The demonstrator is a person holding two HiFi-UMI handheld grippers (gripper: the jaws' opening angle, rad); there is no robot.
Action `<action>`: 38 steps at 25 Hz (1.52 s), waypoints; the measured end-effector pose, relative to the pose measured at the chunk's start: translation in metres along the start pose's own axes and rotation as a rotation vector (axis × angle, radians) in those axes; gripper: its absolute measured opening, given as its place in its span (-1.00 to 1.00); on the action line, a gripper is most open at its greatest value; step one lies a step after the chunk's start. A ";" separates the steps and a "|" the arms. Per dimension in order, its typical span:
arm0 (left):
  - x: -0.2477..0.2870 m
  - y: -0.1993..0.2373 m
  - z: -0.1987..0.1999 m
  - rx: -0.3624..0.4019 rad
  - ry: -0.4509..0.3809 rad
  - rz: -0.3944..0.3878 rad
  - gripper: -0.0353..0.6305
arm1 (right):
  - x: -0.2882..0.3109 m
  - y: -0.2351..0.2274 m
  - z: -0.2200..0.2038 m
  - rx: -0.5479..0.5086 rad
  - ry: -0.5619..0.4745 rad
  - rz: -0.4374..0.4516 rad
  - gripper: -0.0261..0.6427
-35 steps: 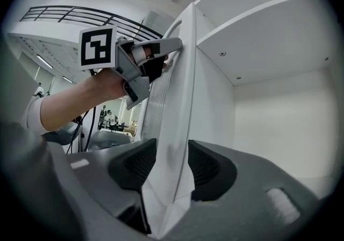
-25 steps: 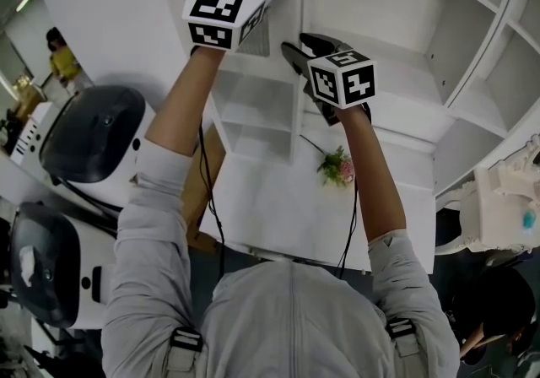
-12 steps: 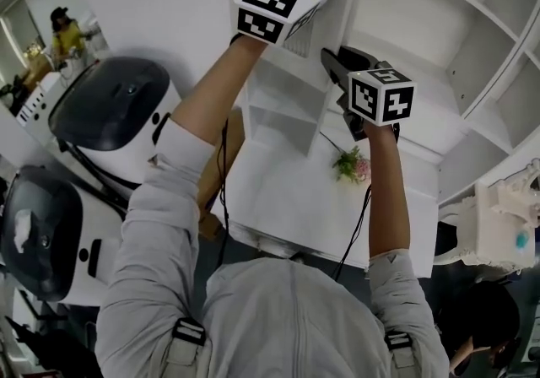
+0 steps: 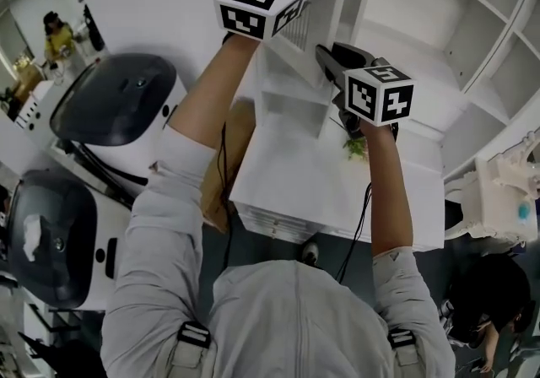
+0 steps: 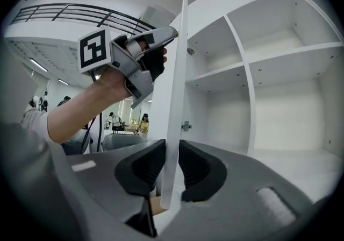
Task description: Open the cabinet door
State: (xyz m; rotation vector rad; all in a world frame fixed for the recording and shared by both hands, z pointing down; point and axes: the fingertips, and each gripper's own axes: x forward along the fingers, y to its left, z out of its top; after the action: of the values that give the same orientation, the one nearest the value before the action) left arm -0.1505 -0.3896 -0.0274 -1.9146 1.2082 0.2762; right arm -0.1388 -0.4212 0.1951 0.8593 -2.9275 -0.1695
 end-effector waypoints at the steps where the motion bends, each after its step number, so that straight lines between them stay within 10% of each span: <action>1: -0.007 0.003 0.004 -0.007 -0.001 -0.005 -0.59 | 0.000 0.009 0.002 0.009 -0.006 0.002 -0.69; 27: -0.158 0.141 0.035 -0.109 -0.028 0.132 -0.86 | 0.103 0.191 0.025 -0.088 -0.002 0.197 -0.59; 38: -0.171 0.128 0.030 -0.019 0.031 0.123 -0.85 | 0.107 0.193 0.024 -0.078 -0.038 0.187 -0.58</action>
State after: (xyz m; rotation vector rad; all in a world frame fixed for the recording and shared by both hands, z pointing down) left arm -0.3374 -0.2814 -0.0165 -1.8698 1.3507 0.3256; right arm -0.3345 -0.3158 0.2015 0.5740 -2.9919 -0.2870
